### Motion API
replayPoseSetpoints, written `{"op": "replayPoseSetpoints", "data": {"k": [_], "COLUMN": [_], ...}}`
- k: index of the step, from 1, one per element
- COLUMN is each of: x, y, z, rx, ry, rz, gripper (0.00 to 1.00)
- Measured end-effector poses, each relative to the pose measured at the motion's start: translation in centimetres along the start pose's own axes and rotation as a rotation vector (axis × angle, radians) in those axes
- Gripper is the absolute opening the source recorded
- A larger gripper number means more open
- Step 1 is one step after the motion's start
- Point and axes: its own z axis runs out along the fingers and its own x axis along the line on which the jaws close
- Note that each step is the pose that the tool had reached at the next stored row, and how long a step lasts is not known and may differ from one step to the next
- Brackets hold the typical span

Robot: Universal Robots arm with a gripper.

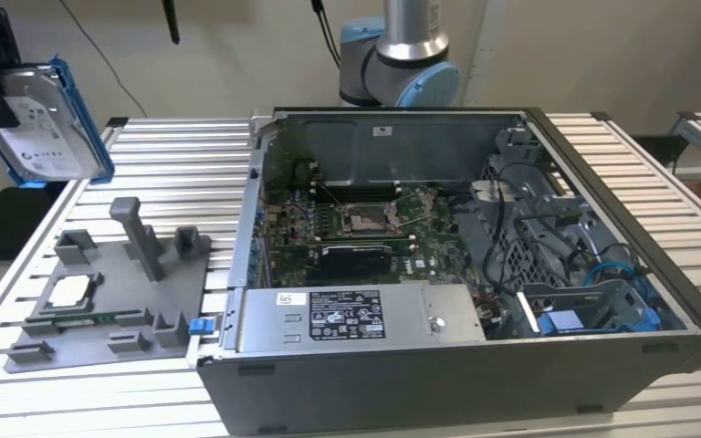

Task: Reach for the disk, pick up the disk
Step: 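Pick up the disk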

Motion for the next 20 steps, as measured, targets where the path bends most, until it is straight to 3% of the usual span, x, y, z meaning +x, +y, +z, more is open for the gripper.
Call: {"op": "replayPoseSetpoints", "data": {"k": [15,20], "x": [-0.09,-0.14], "y": [-0.02,-0.03], "z": [-1.88,-2.85], "rx": [-0.003,-0.0035], "ry": [-0.0002,-0.0002], "rz": [0.0,0.0], "gripper": [0.0,0.0]}}
